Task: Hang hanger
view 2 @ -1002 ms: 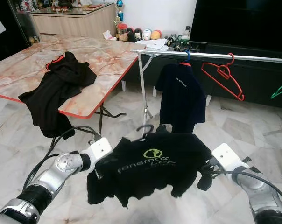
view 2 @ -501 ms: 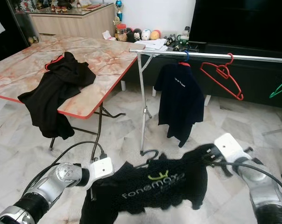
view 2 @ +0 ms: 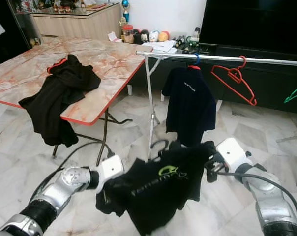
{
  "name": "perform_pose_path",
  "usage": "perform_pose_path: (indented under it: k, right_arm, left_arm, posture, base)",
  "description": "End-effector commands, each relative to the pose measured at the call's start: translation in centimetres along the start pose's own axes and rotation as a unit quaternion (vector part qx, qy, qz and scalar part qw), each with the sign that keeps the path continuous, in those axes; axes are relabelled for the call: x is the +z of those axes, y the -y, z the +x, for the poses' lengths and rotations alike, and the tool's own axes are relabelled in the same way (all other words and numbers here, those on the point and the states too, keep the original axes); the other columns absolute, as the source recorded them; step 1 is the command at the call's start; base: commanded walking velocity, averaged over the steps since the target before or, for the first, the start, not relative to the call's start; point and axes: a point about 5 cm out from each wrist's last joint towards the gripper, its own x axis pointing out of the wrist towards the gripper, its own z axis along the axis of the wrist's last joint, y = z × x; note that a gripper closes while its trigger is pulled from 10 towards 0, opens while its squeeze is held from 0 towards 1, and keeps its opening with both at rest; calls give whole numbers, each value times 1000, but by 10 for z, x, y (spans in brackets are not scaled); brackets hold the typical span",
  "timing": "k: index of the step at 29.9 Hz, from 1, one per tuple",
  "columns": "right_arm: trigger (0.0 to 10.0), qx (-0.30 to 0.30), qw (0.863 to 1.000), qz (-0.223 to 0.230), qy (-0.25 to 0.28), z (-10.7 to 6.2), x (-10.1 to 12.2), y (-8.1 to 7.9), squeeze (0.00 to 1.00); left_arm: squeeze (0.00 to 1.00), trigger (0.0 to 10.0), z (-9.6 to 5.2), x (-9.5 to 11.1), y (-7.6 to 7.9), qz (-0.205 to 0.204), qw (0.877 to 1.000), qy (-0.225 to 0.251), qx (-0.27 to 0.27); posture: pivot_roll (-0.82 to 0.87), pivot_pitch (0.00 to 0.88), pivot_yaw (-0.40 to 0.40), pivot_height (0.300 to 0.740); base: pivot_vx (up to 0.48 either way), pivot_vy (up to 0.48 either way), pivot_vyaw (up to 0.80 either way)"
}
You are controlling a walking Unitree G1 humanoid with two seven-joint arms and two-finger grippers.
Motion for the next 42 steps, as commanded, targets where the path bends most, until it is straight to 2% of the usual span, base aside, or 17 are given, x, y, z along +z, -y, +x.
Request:
perform_pose_path:
  k: [1, 8, 9, 10, 13, 17, 19, 24, 25, 27, 28, 30, 31, 35, 37, 41, 42]
  right_arm:
    - [0, -29, 996, 25, 79, 0, 33, 12, 0]
    - [0, 0, 999, -22, 27, 1, 20, 6, 0]
    - [0, 52, 995, -75, -39, 0, 0, -9, 0]
    - [0, 69, 992, -89, -61, 0, -7, -14, 0]
    - [0, 82, 989, -93, -80, -2, -15, -20, 0]
    - [0, 83, 986, -100, -108, -4, -25, -22, 0]
    - [0, 75, 986, -97, -112, -4, -28, -21, 0]
    - [0, 71, 987, -92, -114, -5, -30, -21, 0]
    - [8431, 67, 986, -91, -119, -6, -31, -20, 0]
    - [8431, 67, 986, -91, -119, -6, -31, -20, 0]
    - [10000, 64, 986, -86, -127, -7, -33, -19, 0]
    - [10000, 64, 986, -86, -127, -7, -33, -19, 0]
    - [10000, 62, 986, -81, -134, -8, -35, -18, 1000]
    - [10000, 82, 980, -91, -159, -15, -40, -17, 1000]
    - [10000, 144, 959, -121, -212, -29, -52, -26, 1000]
    - [10000, 155, 954, -129, -222, -32, -55, -27, 1000]
    - [10000, 132, 949, -149, -245, -37, -60, -21, 1000]
  left_arm:
    - [0, 0, -4, -15, 5, 15, 998, -55, -27]
    - [0, 0, -5, -13, 10, 8, 998, -45, -53]
    - [0, 0, -4, -9, 2, 23, 999, -40, -11]
    - [0, 0, -3, -7, -3, 28, 999, -35, 13]
    - [0, 0, -3, -1, -10, 33, 998, -17, 52]
    - [0, 0, -4, 13, -19, 2, 996, 35, 86]
    - [0, 0, -4, 19, -18, -17, 995, 62, 71]
    - [0, 0, -4, 15, -11, -15, 998, 52, 35]
    - [0, 0, -4, 13, -9, -16, 998, 47, 26]
    - [0, 0, -4, 13, -9, -16, 998, 47, 26]
    - [0, 0, -4, 12, -6, -16, 999, 42, 20]
    - [0, 0, -4, 12, -6, -16, 999, 42, 20]
    - [0, 0, -4, 10, -5, -15, 999, 38, 17]
    - [0, 0, -4, 7, -6, -16, 999, 33, 24]
    - [0, 0, -4, 7, -10, -20, 998, 38, 39]
    - [0, 0, -4, 8, -10, -21, 998, 39, 40]
    - [0, 0, -4, 7, -8, -26, 999, 37, 27]
  posture:
    - [-80, 24, 34, 740]
    - [-81, 18, 31, 740]
    - [-79, 16, 30, 740]
    - [-79, 16, 30, 740]
    - [-78, 16, 28, 740]
    - [-78, 19, 30, 740]
    - [-76, 21, 31, 740]
    - [-80, 25, 33, 740]
    - [-80, 26, 33, 740]
    - [-80, 26, 33, 740]
    - [-79, 28, 35, 740]
    - [-79, 28, 35, 740]
    - [-79, 30, 36, 740]
    - [-84, 31, 37, 740]
    - [-84, 31, 37, 740]
    - [-84, 31, 37, 740]
    - [-90, 34, 36, 740]
  base:
    - [0, 0, 0]
    - [0, 0, 0]
    - [0, 0, 0]
    - [0, 0, 0]
    - [0, 0, 0]
    - [0, 0, 0]
    - [0, 0, 0]
    - [0, 0, 0]
    - [0, 0, 0]
    - [0, 0, 0]
    - [0, 0, 0]
    - [0, 0, 0]
    - [0, 0, 0]
    - [0, 0, 0]
    - [0, 0, 0]
    - [0, 0, 0]
    - [0, 0, 0]
